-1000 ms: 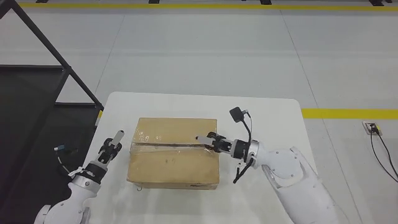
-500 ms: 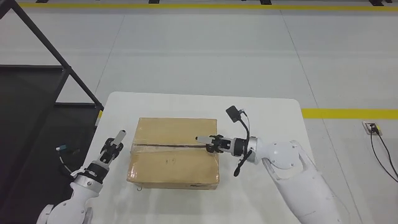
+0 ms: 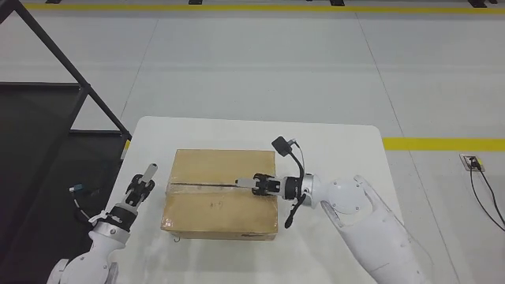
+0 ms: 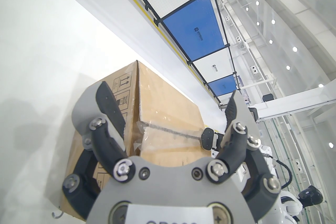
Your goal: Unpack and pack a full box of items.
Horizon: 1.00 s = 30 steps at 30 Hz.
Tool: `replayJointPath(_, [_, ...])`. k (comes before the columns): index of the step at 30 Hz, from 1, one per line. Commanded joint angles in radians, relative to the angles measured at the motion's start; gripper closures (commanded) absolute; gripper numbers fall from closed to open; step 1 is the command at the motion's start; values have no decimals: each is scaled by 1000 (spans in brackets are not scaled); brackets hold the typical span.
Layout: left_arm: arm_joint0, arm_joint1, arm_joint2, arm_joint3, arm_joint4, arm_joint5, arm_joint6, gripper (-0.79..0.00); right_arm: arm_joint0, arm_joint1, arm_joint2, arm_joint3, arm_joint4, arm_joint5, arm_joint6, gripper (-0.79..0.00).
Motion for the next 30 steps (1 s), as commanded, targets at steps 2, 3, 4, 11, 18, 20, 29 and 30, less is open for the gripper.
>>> replayJointPath(2, [9, 0, -11, 0, -11, -3, 8, -785, 32, -11, -33, 33, 13, 6, -7, -785])
replayJointPath(3, [14, 0, -15, 0, -14, -5, 11, -785, 45, -15, -43, 47, 20, 7, -6, -785])
replayJointPath(4, [19, 0, -20, 0, -19, -7, 15, -785, 57, -20, -53, 62, 27, 9, -7, -785])
replayJointPath(11, [59, -1, -60, 7, -55, -23, 39, -785, 133, -54, -128, 159, 79, 4, -9, -785])
replayJointPath(18, [96, -3, -92, 14, -88, -44, 57, -785, 202, -94, -204, 244, 113, -17, -9, -785])
replayJointPath(20, [104, -3, -98, 16, -95, -49, 62, -785, 220, -107, -225, 265, 119, -25, -14, -785])
replayJointPath(29, [136, -6, -122, 17, -116, -61, 80, -785, 303, -176, -317, 379, 163, -54, -48, -785])
replayJointPath(30, [139, -6, -125, 18, -118, -63, 81, -785, 311, -185, -327, 392, 167, -57, -52, -785])
